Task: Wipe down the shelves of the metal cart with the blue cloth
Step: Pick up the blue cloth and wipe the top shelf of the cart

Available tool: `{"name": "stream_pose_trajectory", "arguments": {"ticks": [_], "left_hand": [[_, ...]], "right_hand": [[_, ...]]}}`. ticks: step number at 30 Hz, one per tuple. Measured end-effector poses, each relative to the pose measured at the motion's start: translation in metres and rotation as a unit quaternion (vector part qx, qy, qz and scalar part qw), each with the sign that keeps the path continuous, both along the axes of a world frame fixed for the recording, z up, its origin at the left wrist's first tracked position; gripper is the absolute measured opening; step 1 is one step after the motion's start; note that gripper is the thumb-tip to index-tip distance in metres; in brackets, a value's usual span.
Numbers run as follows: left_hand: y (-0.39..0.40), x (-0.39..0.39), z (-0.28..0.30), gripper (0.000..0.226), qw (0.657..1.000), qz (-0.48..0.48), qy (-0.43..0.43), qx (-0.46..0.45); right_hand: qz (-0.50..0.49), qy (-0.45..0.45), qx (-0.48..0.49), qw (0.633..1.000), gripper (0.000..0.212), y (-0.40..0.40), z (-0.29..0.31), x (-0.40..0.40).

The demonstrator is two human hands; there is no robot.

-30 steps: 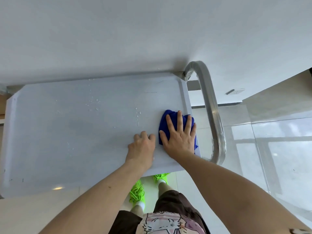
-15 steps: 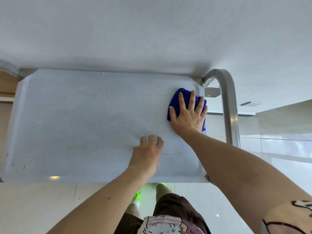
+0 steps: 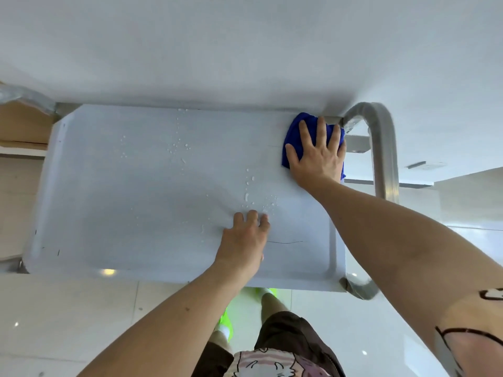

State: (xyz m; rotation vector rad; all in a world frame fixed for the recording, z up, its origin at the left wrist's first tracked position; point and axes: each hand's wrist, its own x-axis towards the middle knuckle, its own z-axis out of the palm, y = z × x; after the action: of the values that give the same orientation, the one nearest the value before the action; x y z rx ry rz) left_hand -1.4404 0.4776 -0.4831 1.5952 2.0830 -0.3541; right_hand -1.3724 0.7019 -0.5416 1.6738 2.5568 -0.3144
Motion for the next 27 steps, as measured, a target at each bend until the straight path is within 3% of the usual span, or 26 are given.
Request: {"name": "stream_pose_trajectory", "arguments": {"ticks": [10, 16, 27], "left_hand": [[0.003, 0.0, 0.005, 0.081, 1.0, -0.011, 0.009, 0.0], [0.006, -0.003, 0.008, 0.063, 1.0, -0.003, -0.017, 0.005], [-0.009, -0.018, 0.012, 0.069, 0.994, -0.093, -0.046, -0.035]], "right_hand": [[-0.072, -0.005, -0.034, 0.997, 0.067, -0.093, 0.003, 0.052], [-0.093, 0.002, -0.045, 0.995, 0.068, -0.158, 0.004, 0.075], [-0.116, -0.013, -0.051, 0.992, 0.071, -0.236, 0.007, 0.079]]}}
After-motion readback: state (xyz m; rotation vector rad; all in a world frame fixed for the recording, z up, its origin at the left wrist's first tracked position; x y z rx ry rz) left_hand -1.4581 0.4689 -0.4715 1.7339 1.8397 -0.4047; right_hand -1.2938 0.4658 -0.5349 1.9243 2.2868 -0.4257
